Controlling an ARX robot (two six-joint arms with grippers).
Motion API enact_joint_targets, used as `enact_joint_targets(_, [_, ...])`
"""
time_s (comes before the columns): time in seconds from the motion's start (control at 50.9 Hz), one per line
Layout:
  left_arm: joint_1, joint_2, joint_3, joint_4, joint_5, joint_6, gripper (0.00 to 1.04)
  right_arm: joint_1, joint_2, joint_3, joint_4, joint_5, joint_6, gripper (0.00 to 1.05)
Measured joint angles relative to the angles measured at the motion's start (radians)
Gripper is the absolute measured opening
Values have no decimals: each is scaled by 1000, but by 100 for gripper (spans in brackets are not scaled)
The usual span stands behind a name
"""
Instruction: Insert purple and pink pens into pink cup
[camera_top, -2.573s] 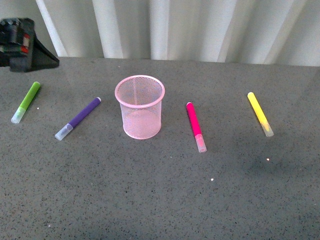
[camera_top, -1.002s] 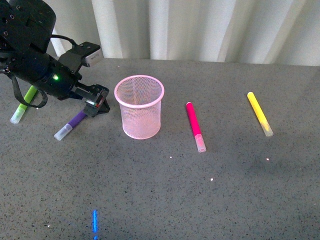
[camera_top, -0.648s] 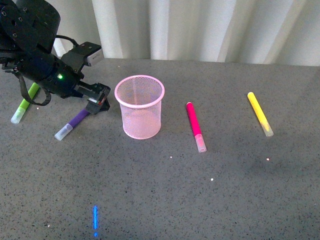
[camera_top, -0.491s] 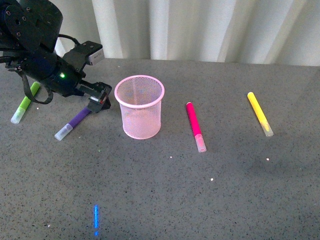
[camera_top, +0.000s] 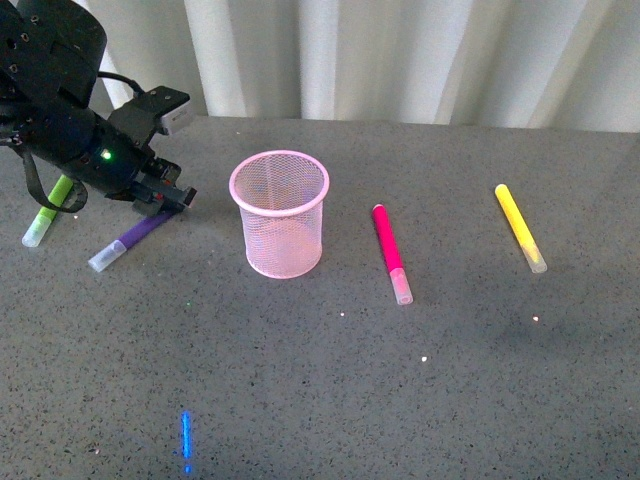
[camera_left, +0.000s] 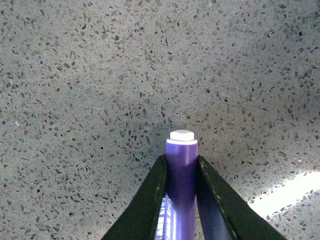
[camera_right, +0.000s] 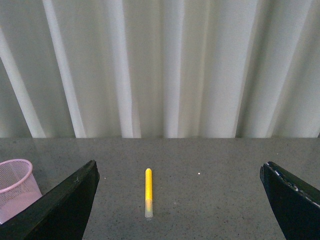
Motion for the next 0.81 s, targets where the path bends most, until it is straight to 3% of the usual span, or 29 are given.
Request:
enact_joint_targets(0.079, [-2,-2,-2,0,-3,-5,13,0,0,0,0,0,0,98])
enact_joint_targets(0.511, [12,-49,-56,41,-63,-52,13,0,0,0,0,0,0,98])
enact_joint_targets(0.727, [85,-131,-107,103,-79,-49,13,0,0,0,0,0,0,98])
enact_joint_targets(0.805, [130,-219,-139,200,-5,-94,13,0,0,0,0,0,0,98])
